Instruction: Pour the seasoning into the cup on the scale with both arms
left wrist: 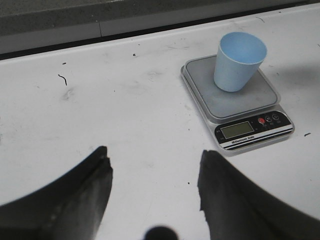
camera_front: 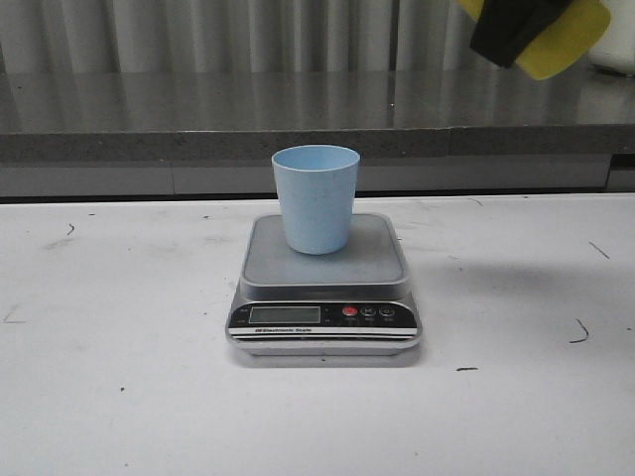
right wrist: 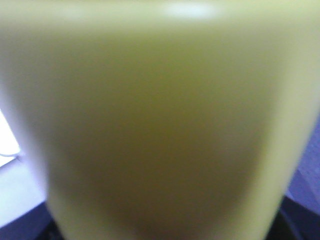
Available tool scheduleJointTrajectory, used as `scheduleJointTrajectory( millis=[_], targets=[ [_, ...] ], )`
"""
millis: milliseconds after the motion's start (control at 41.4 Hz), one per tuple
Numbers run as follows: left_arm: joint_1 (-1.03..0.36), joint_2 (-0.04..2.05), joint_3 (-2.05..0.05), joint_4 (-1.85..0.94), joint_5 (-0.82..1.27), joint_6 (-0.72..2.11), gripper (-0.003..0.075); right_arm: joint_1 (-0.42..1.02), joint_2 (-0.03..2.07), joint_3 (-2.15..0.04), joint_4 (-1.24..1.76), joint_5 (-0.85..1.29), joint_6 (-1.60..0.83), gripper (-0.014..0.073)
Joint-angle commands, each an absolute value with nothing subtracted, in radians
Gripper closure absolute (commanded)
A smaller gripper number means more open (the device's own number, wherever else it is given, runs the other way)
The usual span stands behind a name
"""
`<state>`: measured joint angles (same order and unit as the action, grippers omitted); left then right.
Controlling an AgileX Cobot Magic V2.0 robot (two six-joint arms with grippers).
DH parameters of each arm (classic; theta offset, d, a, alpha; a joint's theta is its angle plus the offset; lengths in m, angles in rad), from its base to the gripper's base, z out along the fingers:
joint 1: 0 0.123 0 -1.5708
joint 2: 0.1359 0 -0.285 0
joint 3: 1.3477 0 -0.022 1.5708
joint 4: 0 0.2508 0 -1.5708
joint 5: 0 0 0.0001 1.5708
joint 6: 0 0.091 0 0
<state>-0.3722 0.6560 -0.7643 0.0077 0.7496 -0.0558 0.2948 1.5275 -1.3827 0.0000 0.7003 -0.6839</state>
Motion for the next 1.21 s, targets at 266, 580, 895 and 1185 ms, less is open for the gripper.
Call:
scheduleJointTrajectory(
  millis=[266, 580, 895, 1185],
  targets=[
    [-0.371, 0.656, -0.79, 0.0, 0.682, -0.059, 0.0334, 0.461, 1.591, -1.431, -0.776, 0.726, -0.386, 0.0257],
    [-0.371, 0.656, -0.79, 0.0, 0.682, -0.059, 0.0334, 0.515, 1.734, -1.431, -1.147, 0.758, -0.387, 0.0257],
    [-0.371, 0.656, -0.79, 0.0, 0.682, -0.059, 0.0334, 0.515, 1.749, -1.418, -1.267, 0.781, -0.413, 0.0257],
    [-0.371, 0.656, -0.79, 0.0, 0.682, -0.059, 0.0334, 0.515, 1.749, -1.418, -1.387, 0.711, -0.413, 0.0257]
  ],
)
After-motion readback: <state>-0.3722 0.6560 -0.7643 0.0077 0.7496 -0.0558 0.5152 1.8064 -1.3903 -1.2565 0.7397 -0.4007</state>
